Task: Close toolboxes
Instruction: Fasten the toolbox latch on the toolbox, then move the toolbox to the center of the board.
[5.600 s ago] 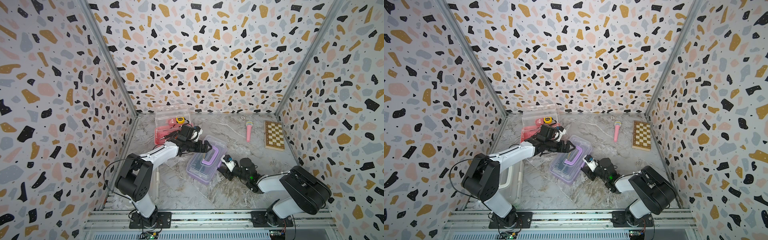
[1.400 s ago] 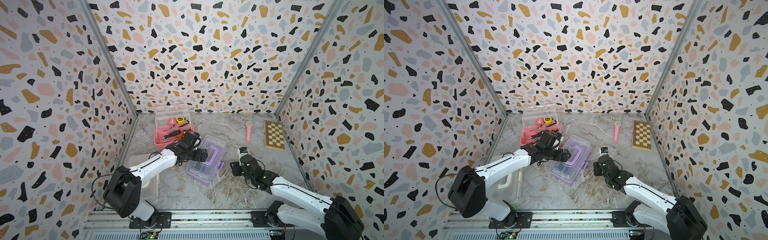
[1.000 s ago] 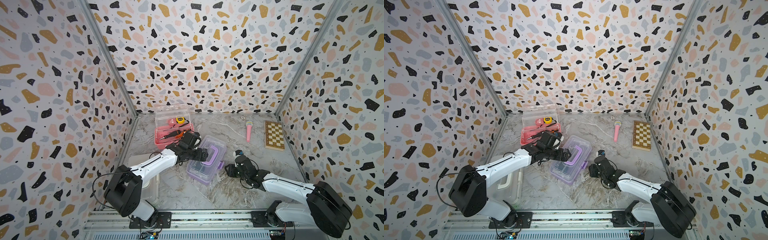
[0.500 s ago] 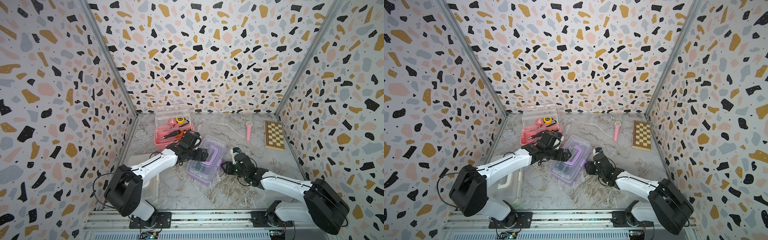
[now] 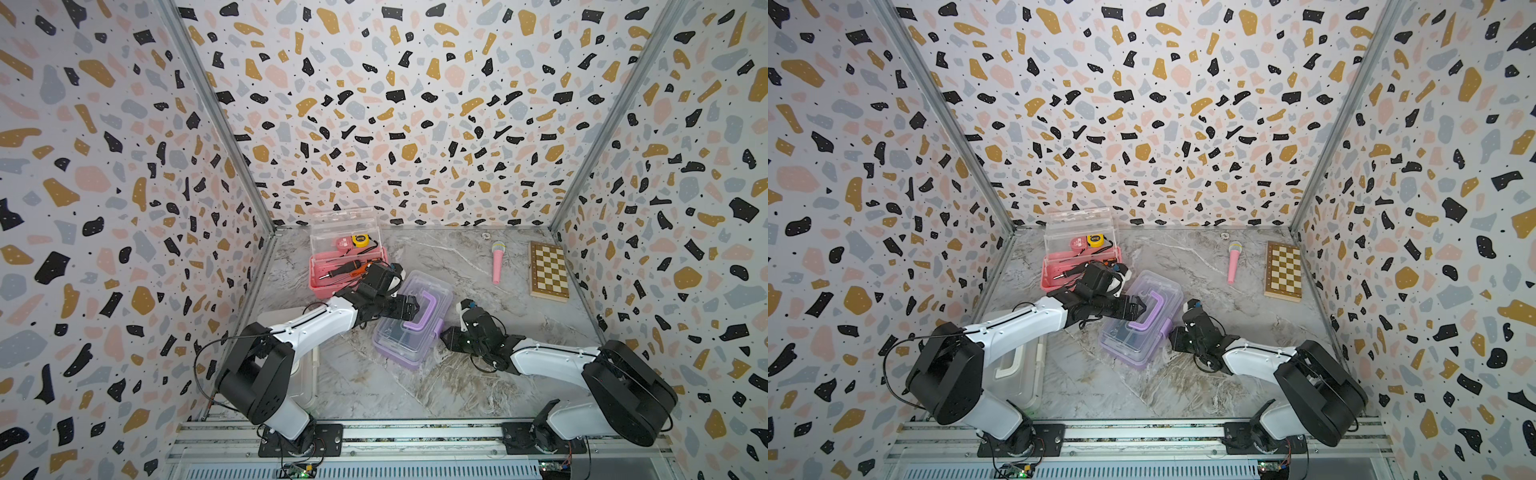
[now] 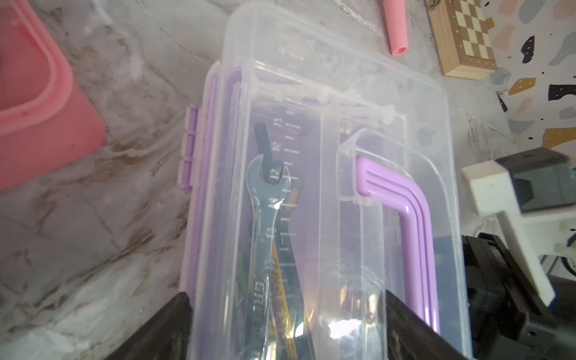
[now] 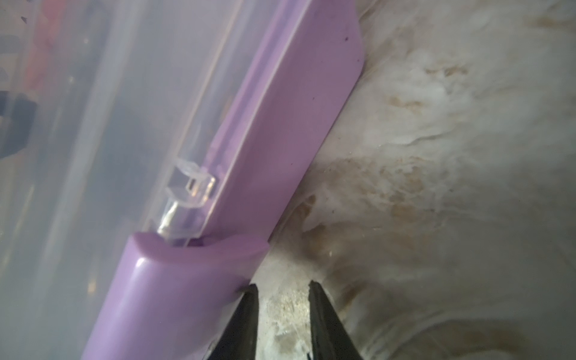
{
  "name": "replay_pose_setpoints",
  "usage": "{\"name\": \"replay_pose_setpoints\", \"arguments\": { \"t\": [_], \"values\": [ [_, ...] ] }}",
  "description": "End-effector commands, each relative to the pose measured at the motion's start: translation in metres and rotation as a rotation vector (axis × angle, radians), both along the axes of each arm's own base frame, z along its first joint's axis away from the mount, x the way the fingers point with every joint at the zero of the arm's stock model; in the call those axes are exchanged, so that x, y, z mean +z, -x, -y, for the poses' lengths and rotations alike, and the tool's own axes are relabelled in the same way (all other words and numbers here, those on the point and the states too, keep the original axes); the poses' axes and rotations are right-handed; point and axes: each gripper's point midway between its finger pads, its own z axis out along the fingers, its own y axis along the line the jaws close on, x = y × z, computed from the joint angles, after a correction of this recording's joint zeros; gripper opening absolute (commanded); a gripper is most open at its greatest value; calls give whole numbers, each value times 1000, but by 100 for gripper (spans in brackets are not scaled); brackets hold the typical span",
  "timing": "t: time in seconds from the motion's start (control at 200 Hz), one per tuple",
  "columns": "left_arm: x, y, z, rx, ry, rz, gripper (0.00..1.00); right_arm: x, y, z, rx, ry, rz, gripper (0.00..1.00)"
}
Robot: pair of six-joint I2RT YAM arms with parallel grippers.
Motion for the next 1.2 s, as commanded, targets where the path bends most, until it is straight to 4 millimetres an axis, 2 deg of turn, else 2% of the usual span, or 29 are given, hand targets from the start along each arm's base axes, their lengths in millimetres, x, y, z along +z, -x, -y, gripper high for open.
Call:
{"name": "replay_pose_setpoints", "arguments": {
  "t": [0.0,0.32,0.451,0.526,0.696,0.811,0.931,1.036,1.197],
  "values": [
    [-42,39,7,-73,29,-185,90,68,-28,-44,59,-208,162,27],
    [-50,49,20,-97,72,-219,88,102,-48,-76,113,-280,201,22],
    [-49,51,24,-107,70,-219,88,98,-50,-82,138,-251,177,21],
    [-45,48,20,-88,55,-202,89,86,-47,-72,125,-198,161,21],
    [-25,28,1,12,1,-143,94,63,-39,-32,44,-75,124,27],
    [-8,13,-8,79,37,-128,95,58,-36,-3,-7,33,107,36],
    [10,7,-15,109,58,-101,99,59,-27,24,-53,149,88,45],
    [20,12,-21,112,53,-87,99,69,-22,31,-55,176,80,54],
    [21,32,-24,94,89,-121,99,88,-18,17,-33,120,14,58]
  ]
}}
